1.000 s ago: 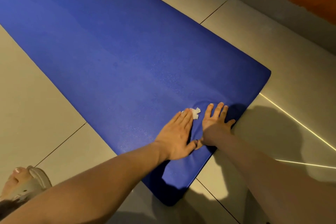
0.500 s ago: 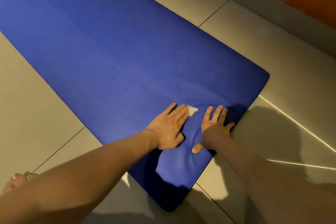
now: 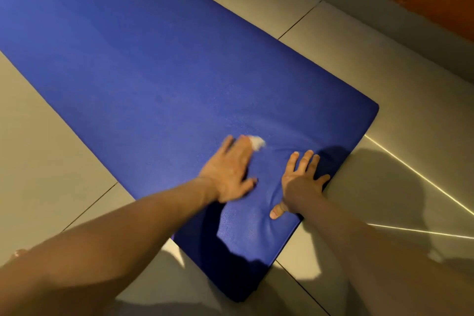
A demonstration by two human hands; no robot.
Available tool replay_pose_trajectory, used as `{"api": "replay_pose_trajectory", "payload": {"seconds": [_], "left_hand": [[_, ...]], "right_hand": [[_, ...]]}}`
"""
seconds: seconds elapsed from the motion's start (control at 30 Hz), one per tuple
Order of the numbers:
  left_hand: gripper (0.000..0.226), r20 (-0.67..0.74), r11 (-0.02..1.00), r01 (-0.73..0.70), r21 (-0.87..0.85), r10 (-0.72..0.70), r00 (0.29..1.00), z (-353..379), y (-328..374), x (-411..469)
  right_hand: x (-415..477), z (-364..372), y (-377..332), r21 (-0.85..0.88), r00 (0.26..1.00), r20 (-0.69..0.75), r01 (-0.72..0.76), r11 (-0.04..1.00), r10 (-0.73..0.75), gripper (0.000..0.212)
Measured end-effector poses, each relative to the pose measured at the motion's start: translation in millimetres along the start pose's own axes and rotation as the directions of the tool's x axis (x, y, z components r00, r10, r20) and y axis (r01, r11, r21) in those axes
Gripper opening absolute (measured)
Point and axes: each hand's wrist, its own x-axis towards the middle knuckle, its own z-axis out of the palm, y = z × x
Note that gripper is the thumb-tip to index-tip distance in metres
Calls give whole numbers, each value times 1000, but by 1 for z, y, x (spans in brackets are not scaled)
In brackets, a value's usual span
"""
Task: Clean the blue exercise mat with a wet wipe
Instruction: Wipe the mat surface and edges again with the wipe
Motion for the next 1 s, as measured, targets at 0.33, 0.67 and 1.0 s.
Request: {"api": "replay_pose_trajectory", "payload": {"seconds": [0.33,0.67,1.0], "left_hand": [[90,49,991,-81,-108,87,995,1,34,19],[111,100,924,381,-39,-376,921,-10,-69,21],[89,113,991,-135,-15,136,984,21,53,-35]], "right_hand": [[2,3,0,9,1000,-17,-8,1000,8,175],[0,4,2,26,999,-33,17,1000,-16,176],[-3,2,2,33,999,-35,-1,999,2,173]]}}
